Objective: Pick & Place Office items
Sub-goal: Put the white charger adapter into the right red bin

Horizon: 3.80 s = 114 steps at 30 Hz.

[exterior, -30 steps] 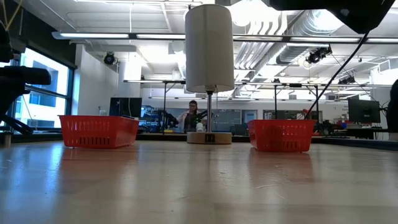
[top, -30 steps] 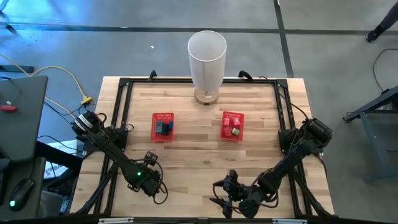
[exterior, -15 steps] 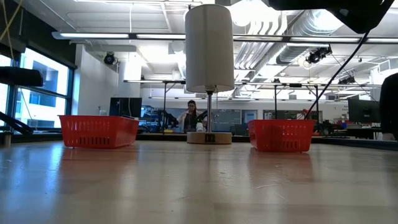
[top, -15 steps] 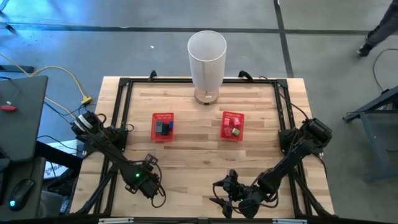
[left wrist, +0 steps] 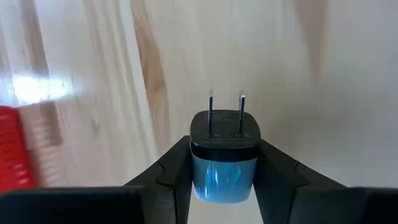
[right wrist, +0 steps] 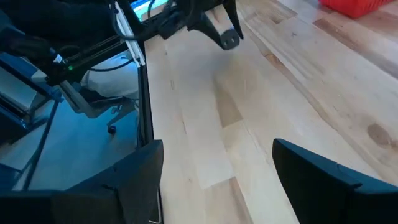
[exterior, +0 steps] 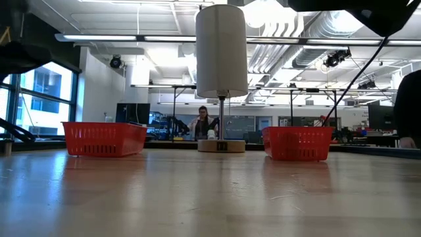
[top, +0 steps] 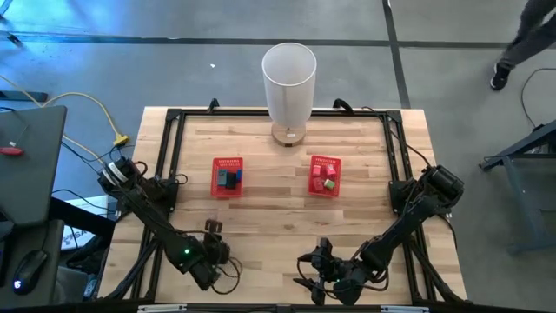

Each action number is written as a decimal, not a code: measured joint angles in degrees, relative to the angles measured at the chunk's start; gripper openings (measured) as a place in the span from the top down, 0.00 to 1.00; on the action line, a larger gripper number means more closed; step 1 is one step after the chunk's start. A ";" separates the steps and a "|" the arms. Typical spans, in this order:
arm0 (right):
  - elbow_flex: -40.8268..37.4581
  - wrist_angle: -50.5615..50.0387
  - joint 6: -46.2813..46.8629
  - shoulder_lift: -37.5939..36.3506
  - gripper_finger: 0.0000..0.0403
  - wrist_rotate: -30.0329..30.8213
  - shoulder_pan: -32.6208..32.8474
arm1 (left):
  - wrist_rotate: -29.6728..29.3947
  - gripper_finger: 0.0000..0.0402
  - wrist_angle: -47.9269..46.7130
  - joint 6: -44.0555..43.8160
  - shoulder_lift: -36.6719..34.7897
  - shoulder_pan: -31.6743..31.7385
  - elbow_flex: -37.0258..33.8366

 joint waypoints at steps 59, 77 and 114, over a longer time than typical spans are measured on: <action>0.07 13.49 -76.64 0.04 0.28 -19.86 -9.96 | 37.73 0.70 60.73 -12.75 0.10 23.23 0.35; 0.10 11.78 -76.35 -0.15 0.28 -28.34 -13.70 | 52.37 0.70 66.07 -14.60 5.28 30.10 0.28; 0.02 5.88 -69.23 0.04 0.71 -29.76 -15.42 | 51.90 0.70 64.16 -15.69 5.70 31.40 0.37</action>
